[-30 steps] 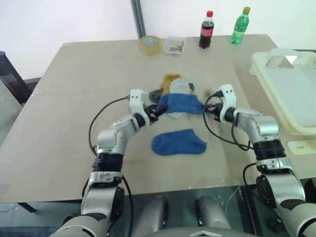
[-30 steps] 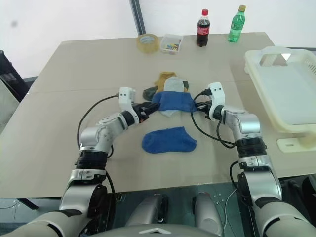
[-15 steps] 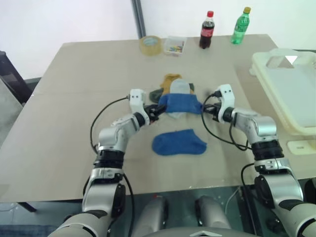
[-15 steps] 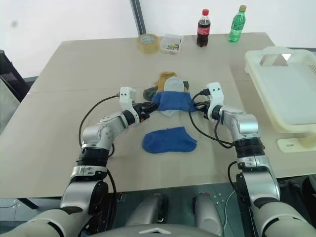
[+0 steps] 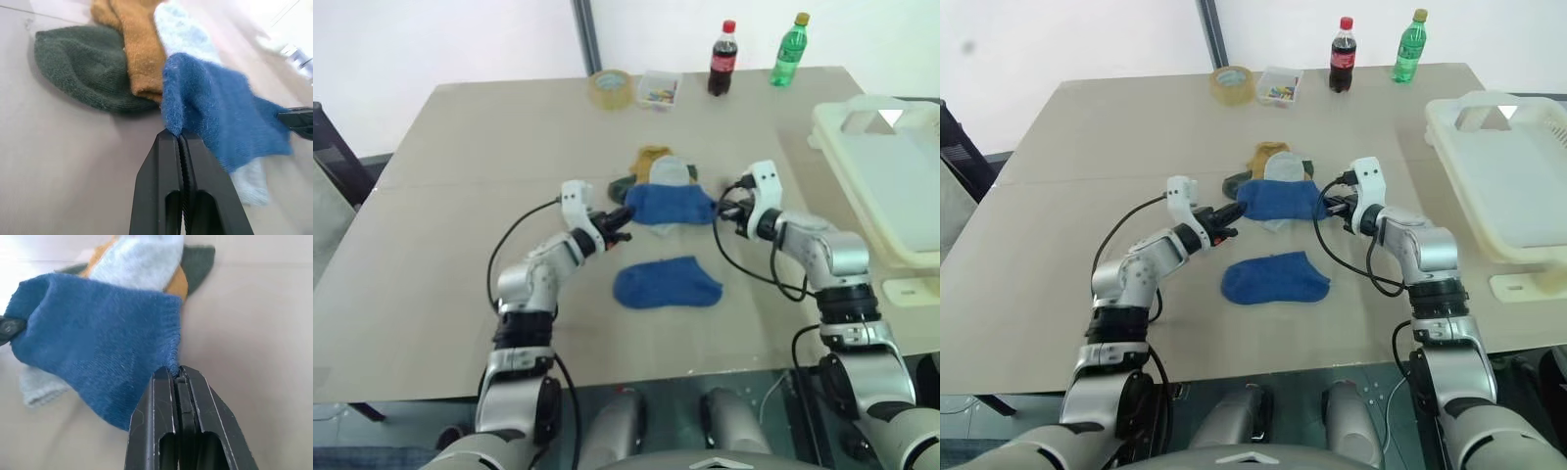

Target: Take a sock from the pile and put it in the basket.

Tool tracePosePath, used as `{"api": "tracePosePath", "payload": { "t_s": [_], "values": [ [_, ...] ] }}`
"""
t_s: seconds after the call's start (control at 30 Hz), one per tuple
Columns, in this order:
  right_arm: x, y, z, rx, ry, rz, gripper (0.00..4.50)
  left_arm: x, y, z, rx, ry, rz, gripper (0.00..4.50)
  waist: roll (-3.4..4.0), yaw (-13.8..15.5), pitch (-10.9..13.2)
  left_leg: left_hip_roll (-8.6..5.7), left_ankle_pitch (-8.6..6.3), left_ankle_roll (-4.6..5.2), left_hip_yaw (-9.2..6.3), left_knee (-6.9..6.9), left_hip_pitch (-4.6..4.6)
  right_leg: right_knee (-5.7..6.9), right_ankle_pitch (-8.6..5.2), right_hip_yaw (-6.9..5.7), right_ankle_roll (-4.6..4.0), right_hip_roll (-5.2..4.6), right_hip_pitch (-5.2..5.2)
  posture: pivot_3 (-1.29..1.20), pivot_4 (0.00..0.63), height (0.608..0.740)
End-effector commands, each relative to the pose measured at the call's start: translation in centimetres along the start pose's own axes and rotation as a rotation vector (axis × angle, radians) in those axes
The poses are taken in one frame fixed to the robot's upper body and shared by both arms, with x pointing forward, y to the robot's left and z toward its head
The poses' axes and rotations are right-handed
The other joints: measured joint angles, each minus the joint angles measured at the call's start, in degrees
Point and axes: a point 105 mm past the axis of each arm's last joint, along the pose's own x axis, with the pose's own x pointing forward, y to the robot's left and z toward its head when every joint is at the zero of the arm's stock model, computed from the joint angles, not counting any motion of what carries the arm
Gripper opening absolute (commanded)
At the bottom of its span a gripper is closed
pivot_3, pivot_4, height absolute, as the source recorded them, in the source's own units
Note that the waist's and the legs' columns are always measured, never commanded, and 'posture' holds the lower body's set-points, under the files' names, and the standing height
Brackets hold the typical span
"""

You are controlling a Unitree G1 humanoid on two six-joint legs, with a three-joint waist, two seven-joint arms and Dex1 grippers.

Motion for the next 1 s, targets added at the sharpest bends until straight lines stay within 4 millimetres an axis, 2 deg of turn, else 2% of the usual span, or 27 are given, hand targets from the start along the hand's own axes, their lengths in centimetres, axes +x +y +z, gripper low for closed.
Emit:
{"api": "tracePosePath", "payload": {
  "t_s": [0.03,0.17,0.27,0.4,0.53,0.77,1.0],
  "values": [
    [-1.8,1.9,2.0,-0.022,-0.069,0.044,0.00,-2.0,-2.4,2.1,-0.001,-0.098,-0.084,0.05,0.00,0.03,-0.02,0.01,0.00,0.00,0.00,0.02,-0.14,0.03,0.00,0.00,0.00,-0.01,-0.14,0.00,0.150,0.740],
    [-4.3,4.6,1.8,-0.038,-0.051,0.121,0.00,-4.5,-4.3,2.7,-0.056,-0.149,-0.122,0.05,-0.01,0.15,-0.03,0.02,0.01,-0.02,-0.11,0.41,-0.65,0.23,0.00,-0.08,0.00,0.00,-0.52,0.00,0.150,0.740],
    [-6.4,5.7,0.9,-0.041,-0.002,0.151,0.00,-6.6,-4.8,2.0,-0.064,-0.133,-0.104,0.05,0.00,0.22,-0.03,0.01,0.01,-0.01,-0.12,0.44,-0.66,0.18,0.00,-0.07,0.00,-0.01,-0.48,0.00,0.150,0.740],
    [-8.7,6.3,-0.7,-0.022,0.082,0.153,0.00,-9.2,-5.2,-0.1,-0.080,-0.070,-0.056,0.05,0.00,0.27,-0.04,0.02,0.00,0.00,-0.12,0.46,-0.61,0.22,0.00,-0.09,0.00,0.01,-0.43,0.00,0.150,0.740],
    [-10.6,6.1,-2.7,0.009,0.172,0.127,0.00,-11.6,-4.7,-3.5,-0.103,0.008,0.056,0.05,0.01,0.42,-0.05,0.03,-0.01,0.02,-0.09,0.45,-0.56,0.26,0.00,-0.05,0.00,0.02,-0.41,0.00,0.150,0.740],
    [-11.0,6.6,-4.6,0.042,0.250,0.135,0.00,-11.9,-6.1,-6.1,-0.141,0.043,0.083,0.05,0.00,1.71,-0.07,0.01,-0.12,0.20,-0.13,0.53,-0.37,0.27,0.01,-0.16,0.00,0.01,-0.15,0.00,0.150,0.740],
    [-10.6,6.8,-4.9,0.045,0.262,0.129,0.00,-11.3,-6.0,-6.8,-0.150,0.038,0.111,0.05,0.00,1.77,-0.07,0.01,-0.05,0.08,-0.16,0.52,-0.39,0.23,0.00,-0.20,-0.01,0.02,-0.14,0.00,0.150,0.740]
  ]
}}
